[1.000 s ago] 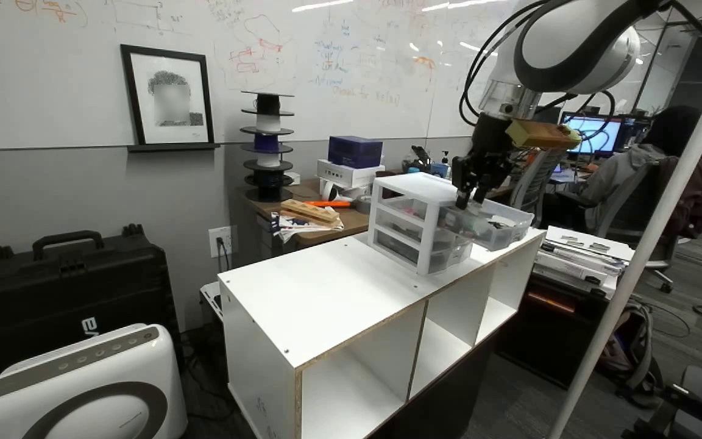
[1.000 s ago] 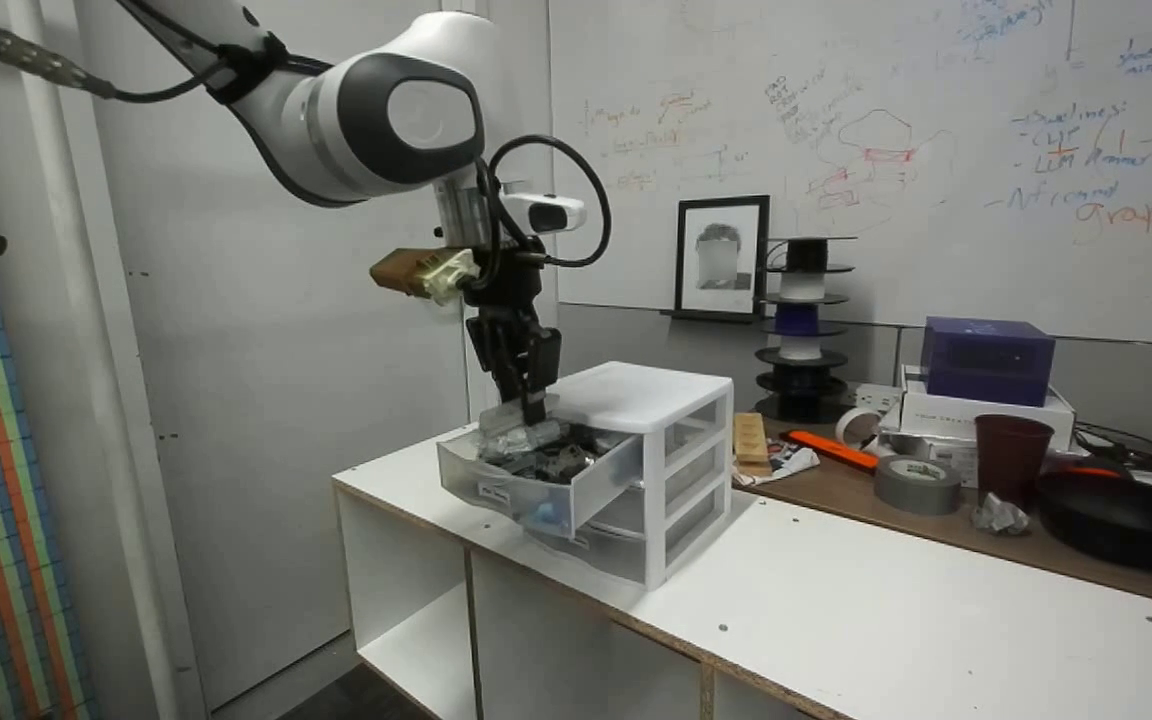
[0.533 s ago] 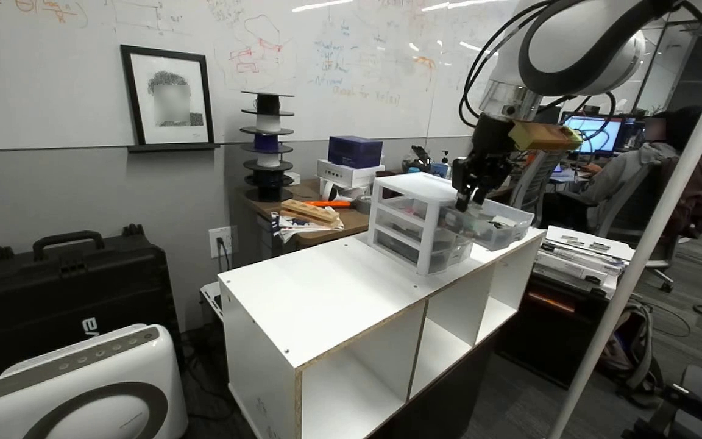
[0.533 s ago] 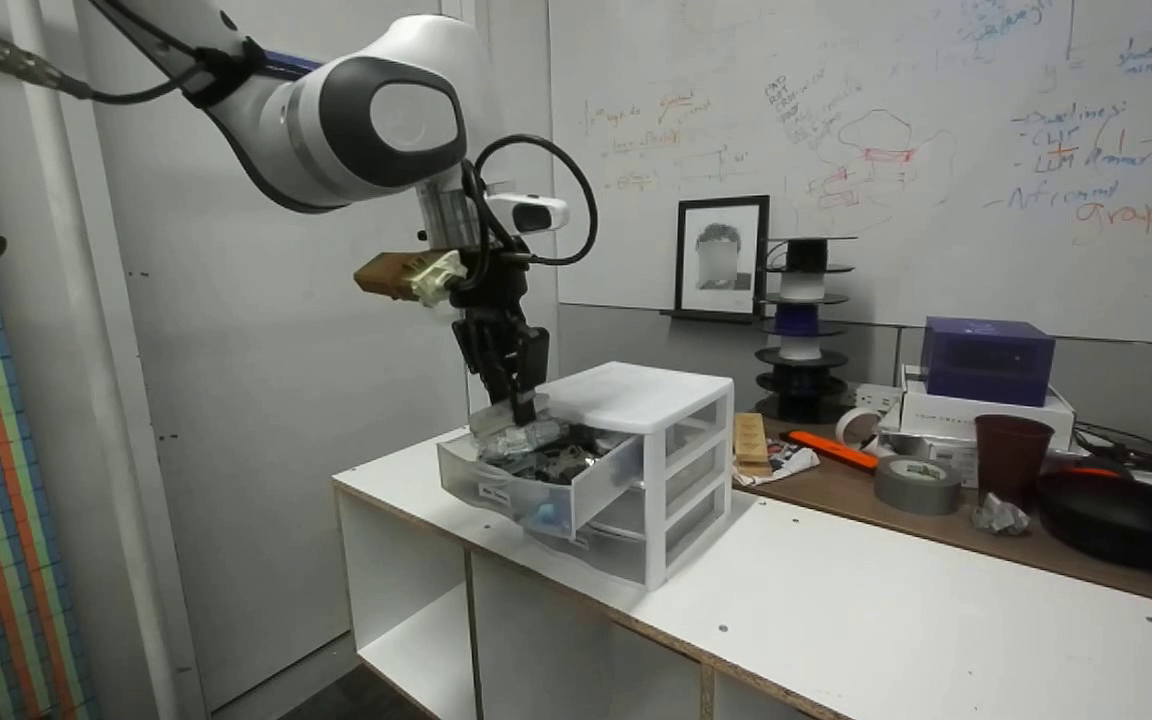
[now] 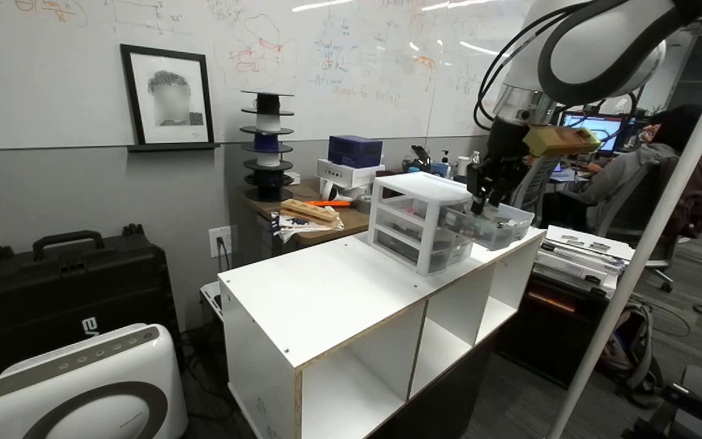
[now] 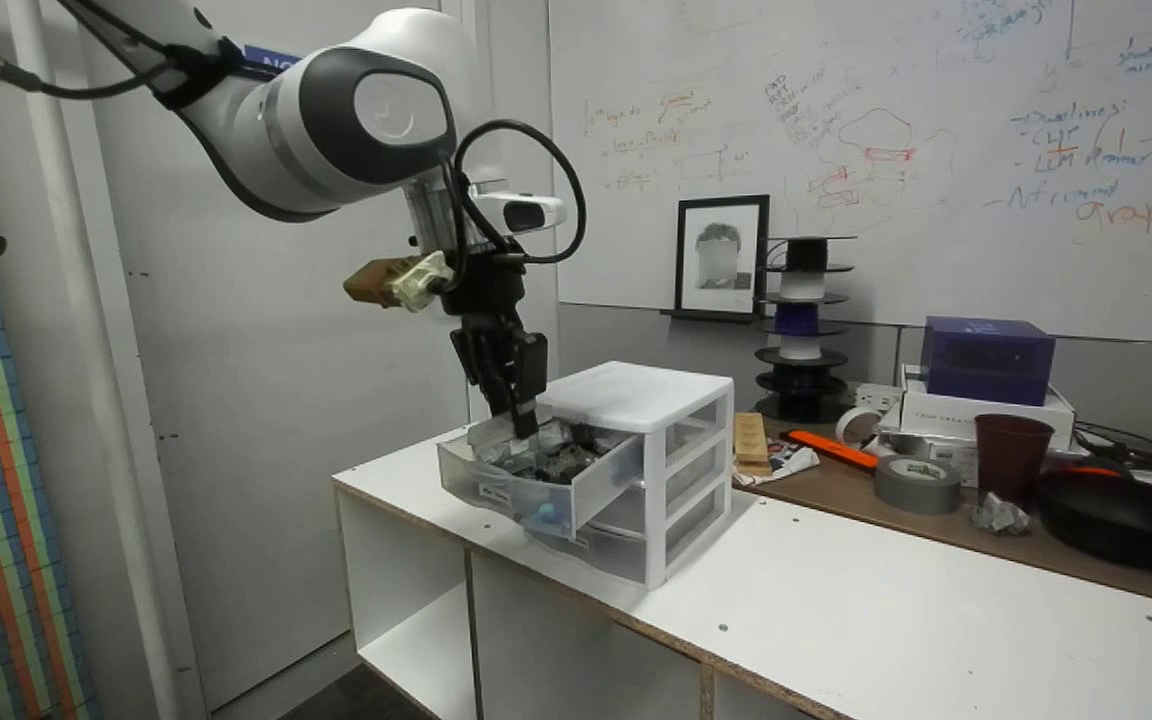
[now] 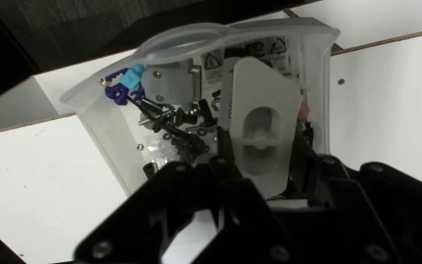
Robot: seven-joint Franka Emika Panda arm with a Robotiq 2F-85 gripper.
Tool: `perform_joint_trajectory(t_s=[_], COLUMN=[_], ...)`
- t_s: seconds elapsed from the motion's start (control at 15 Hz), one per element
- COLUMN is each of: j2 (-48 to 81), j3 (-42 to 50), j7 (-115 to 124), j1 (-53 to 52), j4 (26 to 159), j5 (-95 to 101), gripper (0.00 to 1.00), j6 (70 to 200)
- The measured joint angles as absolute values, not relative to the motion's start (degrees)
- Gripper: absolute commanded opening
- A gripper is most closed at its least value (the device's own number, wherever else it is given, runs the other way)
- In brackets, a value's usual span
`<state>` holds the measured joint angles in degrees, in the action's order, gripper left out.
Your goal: Put the objects in the top drawer of the cabinet and close it
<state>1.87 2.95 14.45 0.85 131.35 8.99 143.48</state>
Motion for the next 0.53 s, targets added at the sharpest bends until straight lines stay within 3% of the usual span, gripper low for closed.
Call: perform_joint_trajectory(t_s=[0.53], j2=[-2.1], j3=[4.8], j7=[17.1], j1=[4.3], j4=[134.6], j5=[9.9], gripper=[0.15], j6=[146.4])
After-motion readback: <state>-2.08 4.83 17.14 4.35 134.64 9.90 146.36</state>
